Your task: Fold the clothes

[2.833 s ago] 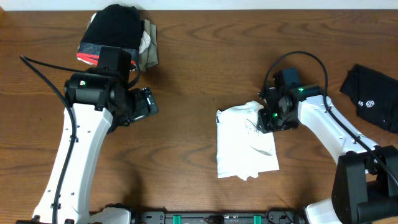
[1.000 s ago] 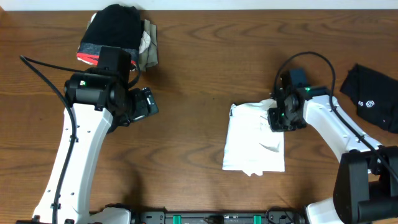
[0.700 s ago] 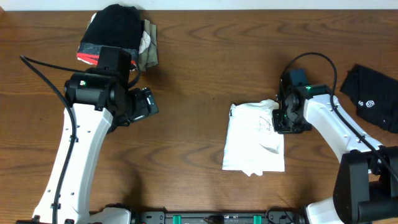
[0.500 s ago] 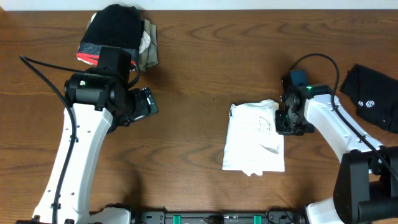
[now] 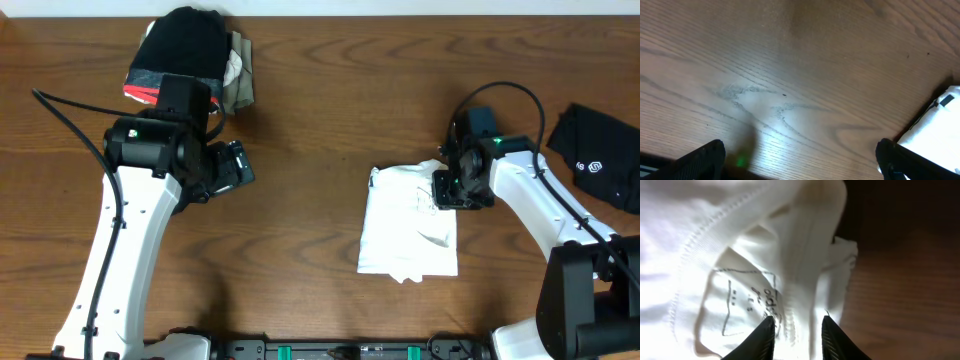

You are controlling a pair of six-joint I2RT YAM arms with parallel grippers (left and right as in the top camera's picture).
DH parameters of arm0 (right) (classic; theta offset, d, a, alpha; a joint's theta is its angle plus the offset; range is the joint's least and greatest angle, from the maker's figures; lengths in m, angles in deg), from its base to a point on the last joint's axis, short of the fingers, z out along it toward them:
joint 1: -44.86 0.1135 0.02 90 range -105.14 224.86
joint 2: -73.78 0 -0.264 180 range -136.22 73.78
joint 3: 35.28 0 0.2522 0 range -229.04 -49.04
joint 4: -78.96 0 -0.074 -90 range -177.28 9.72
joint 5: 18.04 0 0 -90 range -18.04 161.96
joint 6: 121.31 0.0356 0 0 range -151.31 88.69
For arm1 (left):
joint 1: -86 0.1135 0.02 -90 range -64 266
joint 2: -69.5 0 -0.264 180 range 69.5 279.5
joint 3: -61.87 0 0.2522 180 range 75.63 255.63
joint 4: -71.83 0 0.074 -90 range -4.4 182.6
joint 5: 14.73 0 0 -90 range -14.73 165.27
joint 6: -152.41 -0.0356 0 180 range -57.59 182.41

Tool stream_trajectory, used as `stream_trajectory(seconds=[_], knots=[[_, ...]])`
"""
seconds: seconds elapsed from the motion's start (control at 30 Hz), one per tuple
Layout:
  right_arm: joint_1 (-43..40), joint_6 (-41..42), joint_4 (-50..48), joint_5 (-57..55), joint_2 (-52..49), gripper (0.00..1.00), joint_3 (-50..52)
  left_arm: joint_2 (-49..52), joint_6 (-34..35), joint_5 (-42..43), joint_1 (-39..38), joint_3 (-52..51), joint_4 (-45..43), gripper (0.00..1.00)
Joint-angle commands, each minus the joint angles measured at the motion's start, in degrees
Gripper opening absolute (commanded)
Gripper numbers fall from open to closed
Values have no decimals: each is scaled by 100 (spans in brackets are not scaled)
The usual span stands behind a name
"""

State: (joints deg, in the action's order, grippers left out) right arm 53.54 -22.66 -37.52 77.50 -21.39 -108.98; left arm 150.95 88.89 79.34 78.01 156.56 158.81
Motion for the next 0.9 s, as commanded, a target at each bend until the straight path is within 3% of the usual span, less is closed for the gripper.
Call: stream_trajectory(seconds=[0.0, 0.87], knots=[[-48, -190, -149, 98, 33, 29, -66, 17, -116, -68, -9, -26, 22, 98], [-315, -205, -560, 297, 24, 29, 162, 15, -118, -68, -9, -26, 20, 98]])
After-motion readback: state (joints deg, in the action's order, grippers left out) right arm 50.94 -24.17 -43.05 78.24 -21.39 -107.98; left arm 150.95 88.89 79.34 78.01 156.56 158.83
